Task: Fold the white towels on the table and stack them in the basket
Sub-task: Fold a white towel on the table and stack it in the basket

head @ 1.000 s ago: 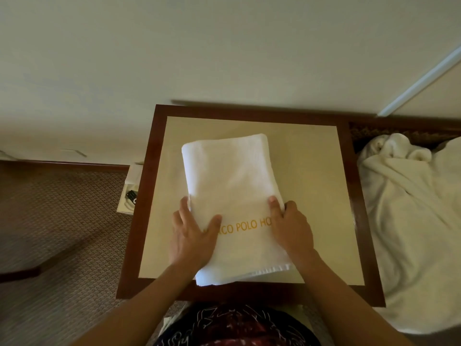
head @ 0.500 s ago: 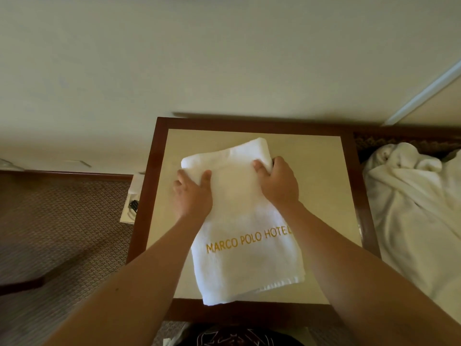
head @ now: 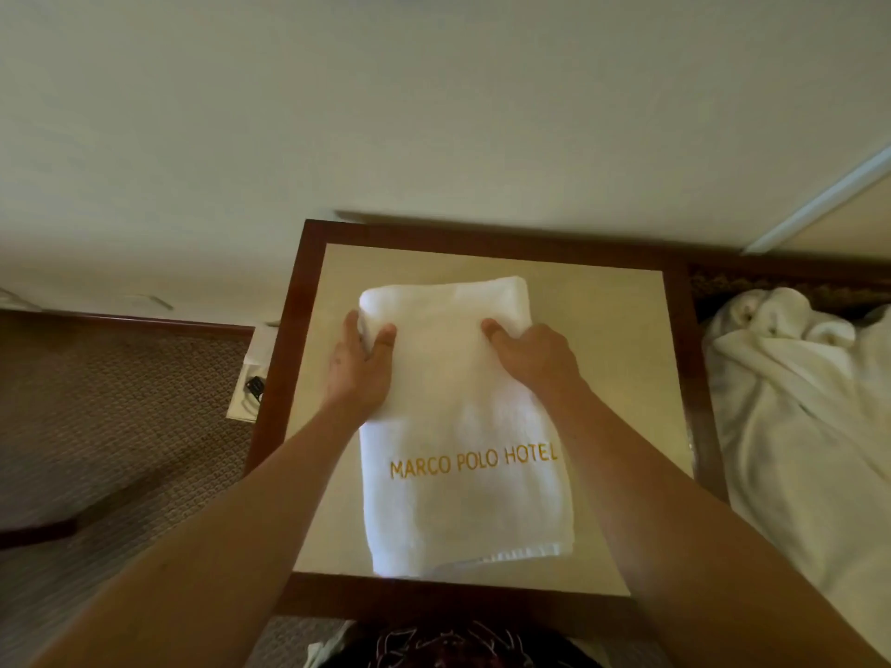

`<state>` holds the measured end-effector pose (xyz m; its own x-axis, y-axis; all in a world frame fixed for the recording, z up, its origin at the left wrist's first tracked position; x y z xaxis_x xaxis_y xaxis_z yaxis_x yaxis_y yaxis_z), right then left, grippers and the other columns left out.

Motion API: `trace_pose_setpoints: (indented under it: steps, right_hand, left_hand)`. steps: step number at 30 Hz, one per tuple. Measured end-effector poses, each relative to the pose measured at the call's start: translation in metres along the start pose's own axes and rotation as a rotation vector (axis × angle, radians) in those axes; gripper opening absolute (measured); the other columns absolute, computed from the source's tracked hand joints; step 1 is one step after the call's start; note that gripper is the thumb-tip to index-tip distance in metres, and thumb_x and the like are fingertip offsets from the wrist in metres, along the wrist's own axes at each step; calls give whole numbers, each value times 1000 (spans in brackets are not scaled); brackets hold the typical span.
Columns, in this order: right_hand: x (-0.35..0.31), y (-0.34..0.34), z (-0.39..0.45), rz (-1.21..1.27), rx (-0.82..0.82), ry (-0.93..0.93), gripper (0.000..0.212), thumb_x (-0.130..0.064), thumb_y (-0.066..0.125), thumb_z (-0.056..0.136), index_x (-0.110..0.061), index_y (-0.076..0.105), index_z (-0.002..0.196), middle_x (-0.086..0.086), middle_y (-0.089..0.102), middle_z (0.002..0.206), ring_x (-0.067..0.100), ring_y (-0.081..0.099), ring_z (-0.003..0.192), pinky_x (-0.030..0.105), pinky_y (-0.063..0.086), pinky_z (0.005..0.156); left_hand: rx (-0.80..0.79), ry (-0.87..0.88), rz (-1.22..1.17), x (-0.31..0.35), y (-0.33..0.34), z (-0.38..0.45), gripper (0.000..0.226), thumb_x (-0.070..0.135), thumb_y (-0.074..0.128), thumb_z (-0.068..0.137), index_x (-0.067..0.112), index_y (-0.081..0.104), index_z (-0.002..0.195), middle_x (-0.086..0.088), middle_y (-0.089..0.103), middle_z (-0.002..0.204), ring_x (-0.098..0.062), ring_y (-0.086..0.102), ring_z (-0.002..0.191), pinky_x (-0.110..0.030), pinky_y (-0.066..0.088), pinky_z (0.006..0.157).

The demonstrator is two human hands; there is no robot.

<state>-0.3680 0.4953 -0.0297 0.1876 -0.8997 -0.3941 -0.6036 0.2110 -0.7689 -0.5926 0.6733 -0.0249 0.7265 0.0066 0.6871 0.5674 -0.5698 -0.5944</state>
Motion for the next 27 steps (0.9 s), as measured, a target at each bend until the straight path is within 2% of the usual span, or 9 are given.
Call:
trace_pose_setpoints:
  steps: [3,6,9,12,16,19,21,24,27]
  right_hand:
    - [28,5,-30,79,-173,81,81,-86,60,75,-10,66,101,7,70,94,28,69,84,38,59,77]
    - [55,15,-63,114,-251,124,75,-83,72,67,-12,70,92,7,74,86,24,71,78,34,59,68]
    - [69,29,-87,215,-284,126,70,-73,83,64,-9,74,91,5,76,85,21,73,77,32,59,67]
    - [77,38,-98,379,-265,129,63,-61,91,60,-9,76,92,4,78,89,20,75,82,38,62,82]
    - [73,38,-117,565,-288,90,39,-42,91,72,-16,77,97,0,79,90,18,77,82,35,63,79]
    - [80,53,-136,662,-407,133,40,-37,86,80,-10,76,108,4,80,94,22,78,86,42,63,84]
    - [91,54,-140,705,-345,143,49,-40,88,77,-7,72,109,6,80,96,23,78,85,43,63,81]
    - [107,36,-145,688,-7,124,61,-50,86,77,-11,59,116,2,75,99,19,75,81,33,60,68]
    - [113,40,-154,544,123,62,69,-57,73,87,-17,42,135,1,68,107,16,68,88,31,54,73]
  left_hand:
    - [-81,-48,-160,-24,-9,-22,69,64,54,91,31,40,150,6,59,136,-24,61,120,-49,53,101]
    - [-137,-156,-116,-60,1,-69,55,64,53,94,24,56,131,1,68,114,-22,68,102,-44,59,85]
    - [-219,-196,-43,-77,16,-111,50,68,58,91,24,58,116,5,68,104,-15,67,91,-30,53,67]
    - [-214,-191,-54,-81,17,-116,60,68,73,79,27,55,118,8,67,107,-16,67,94,-37,59,75]
    - [-212,-194,-123,-81,17,-118,59,61,78,79,26,53,120,8,67,108,-16,68,94,-43,61,81]
    - [-175,-166,-149,-81,12,-122,53,54,76,84,26,49,119,5,66,108,-19,67,94,-47,61,82]
    - [-166,-148,-145,-80,9,-123,52,54,74,86,25,47,119,3,65,108,-20,67,93,-47,61,81]
    - [-116,-84,-96,-74,3,-126,54,53,73,88,23,41,120,1,62,109,-23,65,94,-41,58,78]
    - [-63,27,-42,-66,5,-134,60,52,70,90,23,36,130,-3,60,114,-25,62,96,-35,51,75]
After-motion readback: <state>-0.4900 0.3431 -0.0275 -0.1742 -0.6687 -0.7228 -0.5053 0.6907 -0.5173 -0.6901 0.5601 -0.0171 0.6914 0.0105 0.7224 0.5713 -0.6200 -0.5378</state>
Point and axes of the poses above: each hand's wrist, its own z-axis towards the middle knuckle, its own y-axis out of the palm, x = y × z, the point moved 10 cm from there along z, towards the middle knuckle
